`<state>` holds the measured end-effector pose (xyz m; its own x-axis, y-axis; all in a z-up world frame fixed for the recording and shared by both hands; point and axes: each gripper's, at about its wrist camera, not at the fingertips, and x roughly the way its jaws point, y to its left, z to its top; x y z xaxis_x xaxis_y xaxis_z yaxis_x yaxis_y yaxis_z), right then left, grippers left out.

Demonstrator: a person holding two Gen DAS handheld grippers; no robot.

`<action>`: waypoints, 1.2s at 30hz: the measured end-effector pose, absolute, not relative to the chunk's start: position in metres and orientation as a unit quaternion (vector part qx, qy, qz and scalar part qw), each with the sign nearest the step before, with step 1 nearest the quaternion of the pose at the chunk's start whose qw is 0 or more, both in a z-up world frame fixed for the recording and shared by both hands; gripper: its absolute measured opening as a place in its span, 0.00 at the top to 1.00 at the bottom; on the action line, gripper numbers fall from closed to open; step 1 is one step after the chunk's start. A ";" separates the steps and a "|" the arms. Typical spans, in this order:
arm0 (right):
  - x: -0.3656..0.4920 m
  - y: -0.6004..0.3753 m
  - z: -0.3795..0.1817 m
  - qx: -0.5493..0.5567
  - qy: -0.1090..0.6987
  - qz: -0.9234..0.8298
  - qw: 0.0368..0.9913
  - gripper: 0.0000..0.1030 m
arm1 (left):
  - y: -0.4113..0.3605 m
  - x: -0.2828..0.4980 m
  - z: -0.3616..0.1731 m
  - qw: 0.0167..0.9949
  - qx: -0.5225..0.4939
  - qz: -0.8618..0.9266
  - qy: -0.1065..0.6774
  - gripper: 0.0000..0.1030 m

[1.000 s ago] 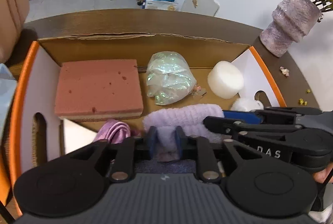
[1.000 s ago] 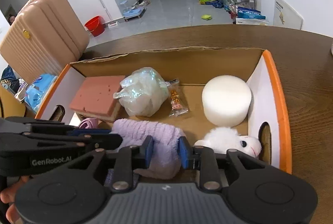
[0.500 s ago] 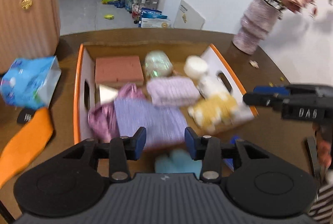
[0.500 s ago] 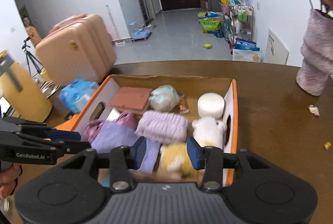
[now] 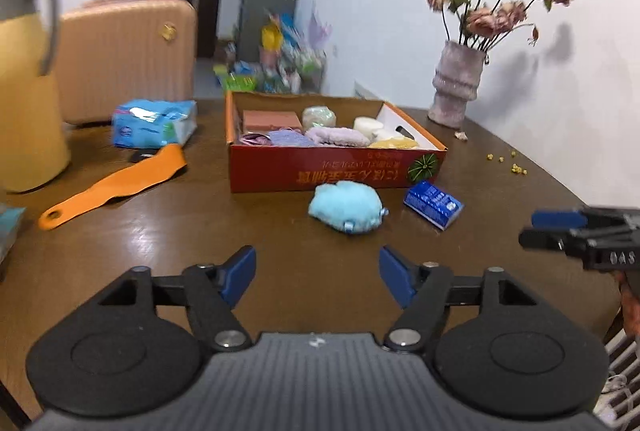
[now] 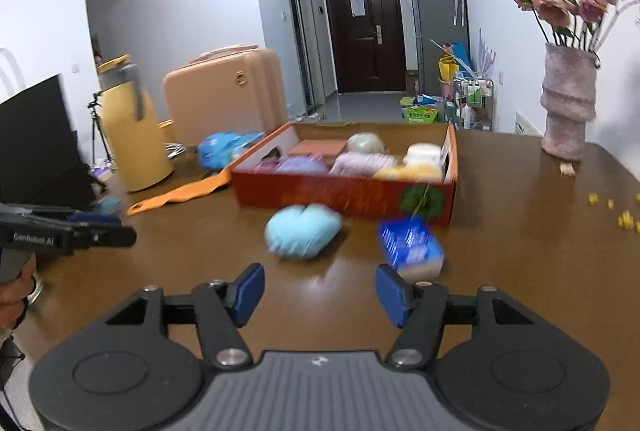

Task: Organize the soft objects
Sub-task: 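Bring both grippers back over the blue plush and tissue pack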

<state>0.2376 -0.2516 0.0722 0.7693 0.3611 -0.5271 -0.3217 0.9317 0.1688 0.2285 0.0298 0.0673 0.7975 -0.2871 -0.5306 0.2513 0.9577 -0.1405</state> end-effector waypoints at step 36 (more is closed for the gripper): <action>0.289 -0.289 0.010 0.081 0.295 0.111 0.945 0.34 | -0.051 0.297 0.006 0.920 -0.002 -0.186 0.345 0.23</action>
<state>0.2890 -0.2890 0.0098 0.8009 0.2581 -0.5403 -0.1629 0.9622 0.2183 0.2971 -0.0506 0.0057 0.6929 -0.3433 -0.6340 0.3408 0.9309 -0.1316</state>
